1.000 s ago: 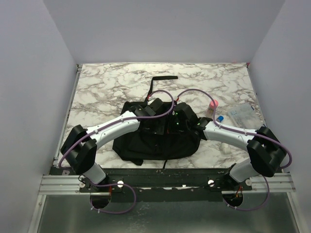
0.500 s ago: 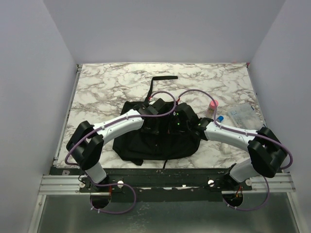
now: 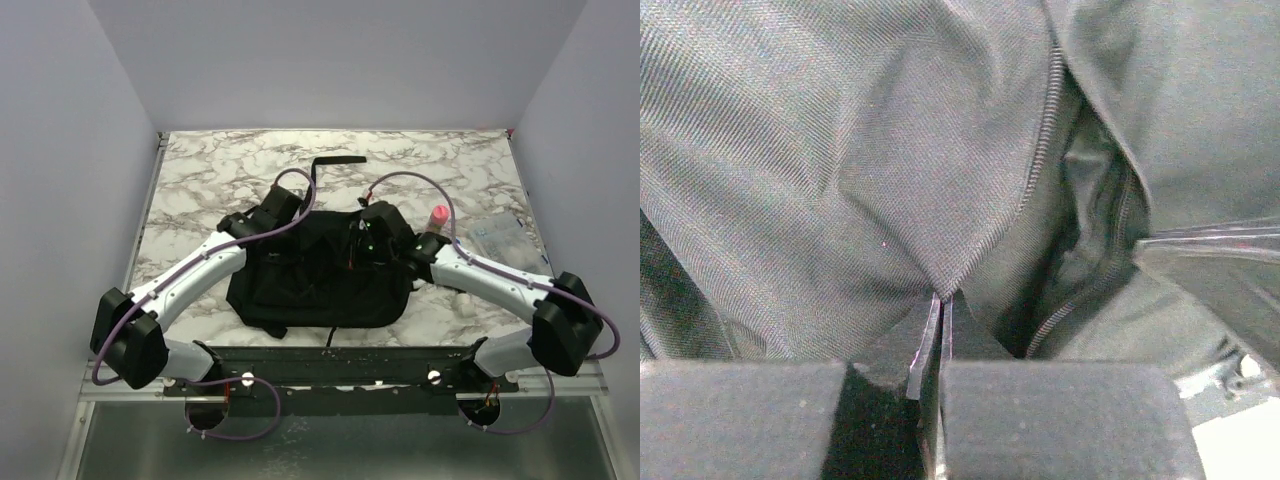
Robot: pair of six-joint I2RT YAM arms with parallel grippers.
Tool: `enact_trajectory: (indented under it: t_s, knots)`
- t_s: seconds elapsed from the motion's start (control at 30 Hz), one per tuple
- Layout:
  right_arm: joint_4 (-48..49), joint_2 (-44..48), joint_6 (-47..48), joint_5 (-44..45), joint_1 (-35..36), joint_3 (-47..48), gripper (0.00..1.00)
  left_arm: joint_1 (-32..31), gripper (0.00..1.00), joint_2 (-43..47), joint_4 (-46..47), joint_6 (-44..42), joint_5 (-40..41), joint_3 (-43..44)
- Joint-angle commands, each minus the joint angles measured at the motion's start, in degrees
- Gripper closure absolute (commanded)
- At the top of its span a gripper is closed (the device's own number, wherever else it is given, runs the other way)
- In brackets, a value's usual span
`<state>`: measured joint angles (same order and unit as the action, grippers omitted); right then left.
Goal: Pack the student bag
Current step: Unzip the student bag at the center of the board, then pick up the stationery from the center of the board.
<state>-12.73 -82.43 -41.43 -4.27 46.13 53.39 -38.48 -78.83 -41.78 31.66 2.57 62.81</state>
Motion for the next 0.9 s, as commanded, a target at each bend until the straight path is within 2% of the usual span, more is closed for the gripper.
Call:
enact_trajectory:
  t_s: [0.0, 0.13, 0.3, 0.4, 0.47, 0.57, 0.67, 0.87]
  knots:
    - [-14.6, 7.3, 4.5, 11.4, 0.1, 8.9, 0.91, 5.4, 1.00, 2.7, 2.0, -6.3, -14.0, 0.9]
    - [-26.2, 8.0, 7.1, 23.2, -5.4, 16.0, 0.64, 8.2, 1.00, 1.5, 1.0, -8.1, -21.7, 4.1]
    - [-30.5, 7.5, 12.5, 22.9, -20.1, 18.3, 0.47, 8.7, 1.00, -1.4, -0.1, -10.6, -23.6, 8.3]
    - [-30.4, 6.5, 15.4, 27.0, -24.2, 18.1, 0.23, 8.7, 1.00, -2.2, 0.0, -11.9, -25.0, 8.7]
    - [-29.8, 4.9, 16.6, 26.4, -26.5, 18.3, 0.14, 8.7, 1.00, -1.8, 0.6, -13.5, -25.1, 7.9]
    - [-27.5, 2.3, 17.7, 25.4, -29.6, 17.7, 0.10, 8.7, 1.00, -0.4, 2.2, -14.9, -24.7, 6.0]
    - [-24.9, -0.5, 17.8, 21.1, -32.5, 16.9, 0.10, 8.7, 1.00, -0.1, 2.5, -14.6, -25.1, 5.3]
    - [-21.3, -6.8, 16.8, 23.0, -33.3, 16.6, 0.10, 8.7, 1.00, -2.2, 2.5, -13.5, -27.6, 4.6]
